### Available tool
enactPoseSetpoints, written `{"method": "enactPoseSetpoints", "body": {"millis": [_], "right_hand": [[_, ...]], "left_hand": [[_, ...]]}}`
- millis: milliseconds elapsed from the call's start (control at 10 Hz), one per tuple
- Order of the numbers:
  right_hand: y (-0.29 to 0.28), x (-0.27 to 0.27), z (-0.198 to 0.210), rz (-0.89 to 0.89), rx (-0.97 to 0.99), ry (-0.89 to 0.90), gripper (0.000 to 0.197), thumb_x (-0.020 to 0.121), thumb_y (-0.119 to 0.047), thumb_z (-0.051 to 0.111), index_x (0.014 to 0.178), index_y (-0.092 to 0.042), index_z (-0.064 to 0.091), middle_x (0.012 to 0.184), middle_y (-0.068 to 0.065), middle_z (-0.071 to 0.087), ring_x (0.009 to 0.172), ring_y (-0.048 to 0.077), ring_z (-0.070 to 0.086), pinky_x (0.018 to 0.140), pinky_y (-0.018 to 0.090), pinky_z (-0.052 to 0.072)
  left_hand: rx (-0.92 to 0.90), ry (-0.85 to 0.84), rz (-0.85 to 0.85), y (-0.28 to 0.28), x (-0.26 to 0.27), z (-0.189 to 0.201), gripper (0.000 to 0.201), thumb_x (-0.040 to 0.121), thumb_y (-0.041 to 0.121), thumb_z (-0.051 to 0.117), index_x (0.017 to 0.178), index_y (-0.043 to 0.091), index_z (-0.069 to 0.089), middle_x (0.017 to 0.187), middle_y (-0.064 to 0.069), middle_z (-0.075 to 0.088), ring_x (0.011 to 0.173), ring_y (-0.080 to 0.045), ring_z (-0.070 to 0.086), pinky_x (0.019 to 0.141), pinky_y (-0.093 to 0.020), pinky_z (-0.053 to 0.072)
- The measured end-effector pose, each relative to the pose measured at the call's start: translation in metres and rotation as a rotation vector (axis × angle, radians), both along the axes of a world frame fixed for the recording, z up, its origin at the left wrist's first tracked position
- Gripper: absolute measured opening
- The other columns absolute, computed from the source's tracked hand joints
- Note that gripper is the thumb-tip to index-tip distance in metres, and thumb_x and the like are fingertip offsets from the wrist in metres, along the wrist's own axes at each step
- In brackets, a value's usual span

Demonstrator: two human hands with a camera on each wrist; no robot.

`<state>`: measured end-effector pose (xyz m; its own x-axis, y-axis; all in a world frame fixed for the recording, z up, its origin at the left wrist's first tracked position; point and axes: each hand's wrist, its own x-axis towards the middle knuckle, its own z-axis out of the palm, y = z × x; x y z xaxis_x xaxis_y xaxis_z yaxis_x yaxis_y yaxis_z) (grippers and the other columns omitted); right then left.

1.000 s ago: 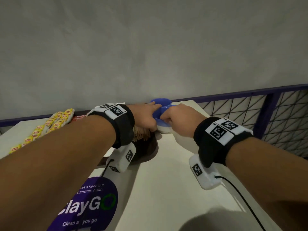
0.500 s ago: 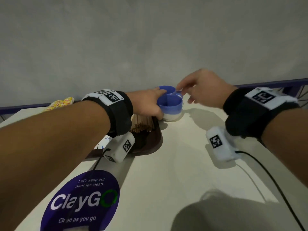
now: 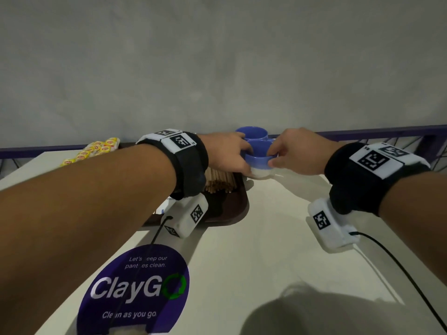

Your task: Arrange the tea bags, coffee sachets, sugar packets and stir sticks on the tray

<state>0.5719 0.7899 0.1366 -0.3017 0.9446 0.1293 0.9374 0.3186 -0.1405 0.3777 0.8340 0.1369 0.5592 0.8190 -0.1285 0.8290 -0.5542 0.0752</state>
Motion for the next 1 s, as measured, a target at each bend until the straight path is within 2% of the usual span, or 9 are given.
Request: {"method": "enactPoseSetpoints", "body": {"millis": [100, 200, 300, 500, 600, 800, 900, 1000], "right_hand": [[-0.003, -0.009, -0.003, 0.009, 0.011, 0.021, 0.017, 0.096, -0.032, 0.065, 0.095, -0.024, 0.080, 0.076, -0.011, 0.065, 0.070, 0.009, 0.056, 0.063, 0.025, 0.039], [-0.003, -0.019, -0.004, 0.026, 0.019, 0.006, 0.020, 0.096, -0.032, 0.064, 0.094, -0.019, 0.080, 0.082, 0.002, 0.072, 0.074, 0.016, 0.063, 0.068, 0.027, 0.048], [-0.002, -0.021, -0.002, 0.026, 0.020, 0.012, 0.019, 0.096, -0.029, 0.065, 0.093, -0.017, 0.080, 0.081, 0.002, 0.073, 0.074, 0.017, 0.064, 0.075, 0.032, 0.052], [-0.002, -0.018, -0.003, 0.047, 0.018, 0.015, 0.019, 0.097, -0.027, 0.064, 0.093, -0.018, 0.081, 0.081, 0.001, 0.073, 0.076, 0.018, 0.064, 0.069, 0.027, 0.045], [-0.001, -0.018, -0.004, 0.058, 0.025, 0.018, 0.020, 0.097, -0.028, 0.064, 0.094, -0.018, 0.081, 0.083, 0.003, 0.074, 0.076, 0.019, 0.064, 0.068, 0.027, 0.042], [0.001, -0.015, -0.006, 0.057, 0.025, 0.002, 0.023, 0.097, -0.029, 0.062, 0.092, -0.016, 0.079, 0.085, 0.005, 0.074, 0.077, 0.021, 0.064, 0.073, 0.034, 0.051], [-0.001, -0.016, -0.004, 0.066, 0.037, -0.022, 0.021, 0.097, -0.030, 0.062, 0.098, -0.018, 0.078, 0.078, -0.001, 0.068, 0.071, 0.015, 0.058, 0.063, 0.027, 0.043], [-0.005, -0.008, -0.003, 0.033, 0.041, -0.029, 0.031, 0.096, -0.031, 0.063, 0.126, -0.025, 0.068, 0.093, -0.007, 0.061, 0.080, 0.015, 0.053, 0.071, 0.026, 0.037]], "left_hand": [[-0.019, -0.075, 0.024, 0.003, -0.002, -0.002, 0.060, 0.071, 0.049, 0.070, 0.127, 0.033, 0.056, 0.113, 0.010, 0.054, 0.105, -0.017, 0.057, 0.090, -0.037, 0.049], [-0.061, -0.169, 0.038, 0.004, -0.003, -0.003, 0.066, 0.068, 0.041, 0.077, 0.128, 0.033, 0.051, 0.114, 0.007, 0.063, 0.099, -0.016, 0.062, 0.091, -0.042, 0.054], [-0.043, -0.173, 0.028, 0.004, -0.001, -0.002, 0.071, 0.070, 0.039, 0.078, 0.133, 0.028, 0.048, 0.119, 0.003, 0.062, 0.102, -0.018, 0.061, 0.092, -0.043, 0.054], [0.053, -0.040, 0.025, 0.002, 0.003, 0.001, 0.056, 0.074, 0.051, 0.071, 0.119, 0.021, 0.058, 0.122, -0.001, 0.053, 0.106, -0.022, 0.056, 0.095, -0.045, 0.051], [0.058, -0.052, 0.008, 0.003, 0.003, 0.001, 0.047, 0.079, 0.046, 0.072, 0.117, 0.023, 0.059, 0.121, 0.000, 0.052, 0.106, -0.021, 0.055, 0.096, -0.045, 0.050], [0.033, -0.055, 0.030, 0.002, 0.006, 0.004, 0.048, 0.071, 0.050, 0.070, 0.112, 0.027, 0.060, 0.119, 0.003, 0.053, 0.104, -0.020, 0.056, 0.095, -0.044, 0.051], [0.007, -0.051, 0.047, 0.001, 0.007, 0.008, 0.053, 0.064, 0.053, 0.067, 0.109, 0.027, 0.061, 0.113, 0.003, 0.058, 0.100, -0.019, 0.059, 0.093, -0.045, 0.052], [-0.024, -0.096, 0.083, -0.002, 0.004, 0.011, 0.056, 0.063, 0.050, 0.070, 0.113, 0.029, 0.059, 0.114, 0.003, 0.062, 0.099, -0.018, 0.061, 0.093, -0.045, 0.053]]}}
